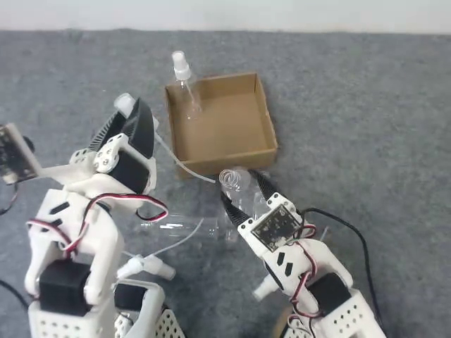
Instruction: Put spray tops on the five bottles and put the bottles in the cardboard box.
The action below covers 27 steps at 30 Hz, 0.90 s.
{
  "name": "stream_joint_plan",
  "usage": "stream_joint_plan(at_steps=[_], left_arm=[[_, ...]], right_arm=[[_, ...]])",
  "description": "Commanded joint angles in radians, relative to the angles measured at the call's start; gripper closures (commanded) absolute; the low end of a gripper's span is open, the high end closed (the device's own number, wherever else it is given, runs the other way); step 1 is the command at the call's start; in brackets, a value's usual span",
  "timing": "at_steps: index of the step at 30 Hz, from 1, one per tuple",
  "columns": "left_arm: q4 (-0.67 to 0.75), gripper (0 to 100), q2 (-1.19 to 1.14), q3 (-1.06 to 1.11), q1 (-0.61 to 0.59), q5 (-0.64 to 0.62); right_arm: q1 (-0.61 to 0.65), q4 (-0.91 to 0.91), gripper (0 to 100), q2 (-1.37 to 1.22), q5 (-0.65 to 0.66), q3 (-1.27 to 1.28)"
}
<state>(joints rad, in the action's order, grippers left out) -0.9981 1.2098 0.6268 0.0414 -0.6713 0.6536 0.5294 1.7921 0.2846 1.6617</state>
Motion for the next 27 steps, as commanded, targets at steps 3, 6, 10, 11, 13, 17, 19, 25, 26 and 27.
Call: stream_joint_plan(at_steps=[3,6,10,11,13,17,19,25,26,27], left_arm=[[0.032,99,0.012,-0.013,0.005,-0.009],[0.032,99,0.012,-0.012,0.006,-0.008],[0.034,99,0.012,-0.008,0.044,-0.008],[0.034,99,0.012,-0.008,0.057,-0.006],[0.034,99,0.012,-0.008,0.077,-0.006],[0.034,99,0.011,-0.007,0.074,-0.005],[0.035,99,0.006,-0.007,0.066,-0.005],[0.040,99,0.009,-0.005,0.032,-0.003],[0.040,99,0.011,-0.005,0.023,-0.003],[0.040,99,0.011,-0.005,0.014,-0.003]], right_arm=[[0.012,-0.036,99.1,0.022,0.026,0.020],[0.012,-0.036,99.1,0.022,0.026,0.020],[0.013,-0.036,99.1,0.022,0.026,0.020],[0.013,-0.035,99.1,0.022,0.026,0.020],[0.022,-0.028,99.1,0.022,0.026,0.020],[0.044,-0.027,99.1,0.022,0.026,0.020],[0.044,-0.027,99.1,0.022,0.026,0.020],[0.044,-0.027,99.1,0.022,0.028,0.020],[0.044,-0.027,99.1,0.022,0.028,0.020],[0.044,-0.027,99.1,0.021,0.028,0.020]])
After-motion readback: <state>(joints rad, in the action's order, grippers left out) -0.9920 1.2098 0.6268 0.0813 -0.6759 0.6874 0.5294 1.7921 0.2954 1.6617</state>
